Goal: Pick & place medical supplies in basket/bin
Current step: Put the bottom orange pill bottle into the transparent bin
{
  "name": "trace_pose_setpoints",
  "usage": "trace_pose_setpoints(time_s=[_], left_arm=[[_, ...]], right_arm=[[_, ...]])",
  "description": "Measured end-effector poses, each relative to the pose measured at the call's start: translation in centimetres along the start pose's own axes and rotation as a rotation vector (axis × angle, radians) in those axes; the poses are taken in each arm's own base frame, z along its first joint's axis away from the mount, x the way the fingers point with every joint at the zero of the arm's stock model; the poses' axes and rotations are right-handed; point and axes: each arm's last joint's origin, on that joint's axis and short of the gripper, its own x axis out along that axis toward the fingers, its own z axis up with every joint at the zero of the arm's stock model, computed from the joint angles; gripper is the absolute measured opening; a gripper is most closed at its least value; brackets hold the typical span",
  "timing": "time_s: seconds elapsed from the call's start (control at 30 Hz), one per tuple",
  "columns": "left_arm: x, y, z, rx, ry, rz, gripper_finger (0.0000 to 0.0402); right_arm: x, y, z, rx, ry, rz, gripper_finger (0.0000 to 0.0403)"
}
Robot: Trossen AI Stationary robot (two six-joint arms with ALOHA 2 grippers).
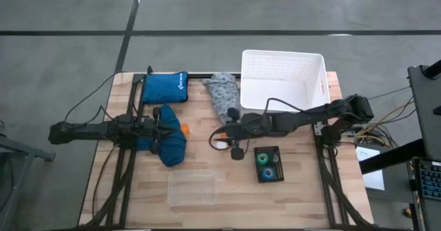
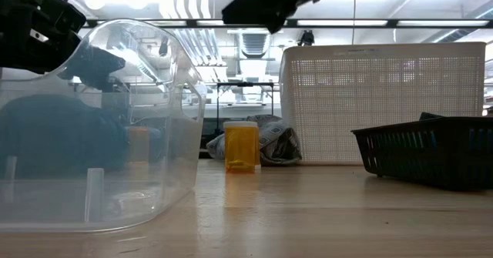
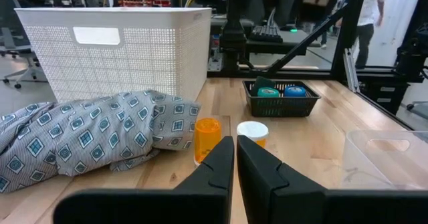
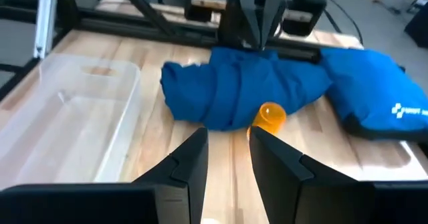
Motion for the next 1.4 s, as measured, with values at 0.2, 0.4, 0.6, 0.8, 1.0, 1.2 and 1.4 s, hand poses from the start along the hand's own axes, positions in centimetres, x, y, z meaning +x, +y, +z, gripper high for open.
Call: trace_pose_setpoints(time_s=[0.2, 0.4, 0.6, 0.8, 1.0, 1.2, 1.4], left_arm=[[0.0, 0.0, 0.0, 0.000, 0.000, 0.000, 0.0026], [0.0, 0.0, 0.0, 0.001, 0.001, -0.001, 0.0026], [0.0, 0.0, 0.0, 0.003, 0.000, 0.000, 0.0026], [0.0, 0.0, 0.0, 0.003, 0.000, 0.000, 0.0026], [0.0, 0.0, 0.0, 0.003, 0.000, 0.000, 0.0026], [0.0, 0.0, 0.0, 0.003, 0.000, 0.000, 0.0026], [0.0, 0.0, 0.0, 0.003, 0.001, 0.000, 0.0026]], right_arm=[[0.8, -0.8, -0.7, 0.033, 0.030, -0.044, 0.0123], [0.7, -0.3, -1.1, 0.014, 0.079, 0.005, 0.0146], [0.6, 0.4, -2.4, -0.007, 0.189, 0.017, 0.0175], [0.8, 0.9, -2.8, -0.014, 0.194, 0.028, 0.0210], [2.5, 1.1, -4.3, 0.031, 0.237, 0.001, 0.0250], [4.9, 1.2, -6.5, 0.048, 0.306, -0.015, 0.0291], [5.8, 1.1, -7.5, 0.042, 0.346, -0.037, 0.0299]])
